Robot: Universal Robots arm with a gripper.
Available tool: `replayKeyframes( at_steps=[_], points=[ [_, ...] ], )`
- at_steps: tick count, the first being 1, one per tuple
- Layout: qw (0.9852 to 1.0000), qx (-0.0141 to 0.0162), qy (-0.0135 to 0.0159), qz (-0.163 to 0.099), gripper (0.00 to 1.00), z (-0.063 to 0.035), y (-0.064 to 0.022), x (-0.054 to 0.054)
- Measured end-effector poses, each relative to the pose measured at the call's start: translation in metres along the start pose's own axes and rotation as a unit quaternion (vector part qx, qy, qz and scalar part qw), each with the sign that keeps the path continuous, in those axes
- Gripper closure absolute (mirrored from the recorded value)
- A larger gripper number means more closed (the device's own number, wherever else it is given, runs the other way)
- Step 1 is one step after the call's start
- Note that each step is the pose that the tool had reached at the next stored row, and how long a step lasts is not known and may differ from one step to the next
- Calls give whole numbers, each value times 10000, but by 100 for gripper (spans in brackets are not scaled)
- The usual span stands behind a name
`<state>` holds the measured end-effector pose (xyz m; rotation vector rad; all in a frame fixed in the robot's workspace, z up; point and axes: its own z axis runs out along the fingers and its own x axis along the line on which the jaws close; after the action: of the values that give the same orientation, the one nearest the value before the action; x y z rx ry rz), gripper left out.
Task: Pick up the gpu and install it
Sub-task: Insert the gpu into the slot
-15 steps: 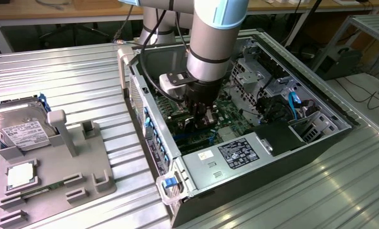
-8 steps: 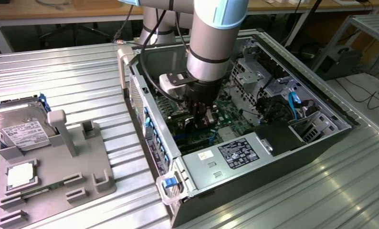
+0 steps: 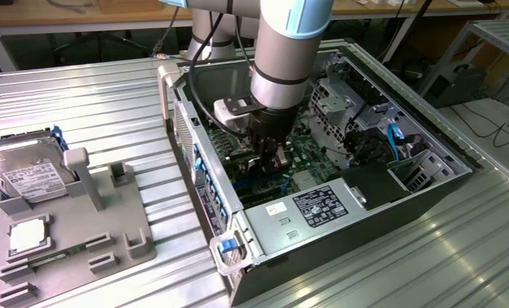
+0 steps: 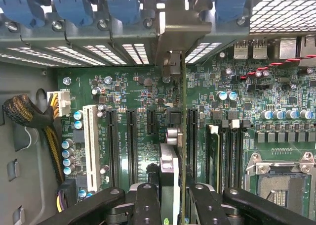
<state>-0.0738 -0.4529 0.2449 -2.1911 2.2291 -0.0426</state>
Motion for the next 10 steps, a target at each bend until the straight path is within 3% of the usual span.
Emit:
replayKeyframes(
  at_steps=[10],
  points=[
    [10000,-1,3,0,72,12,1,-4]
  ],
)
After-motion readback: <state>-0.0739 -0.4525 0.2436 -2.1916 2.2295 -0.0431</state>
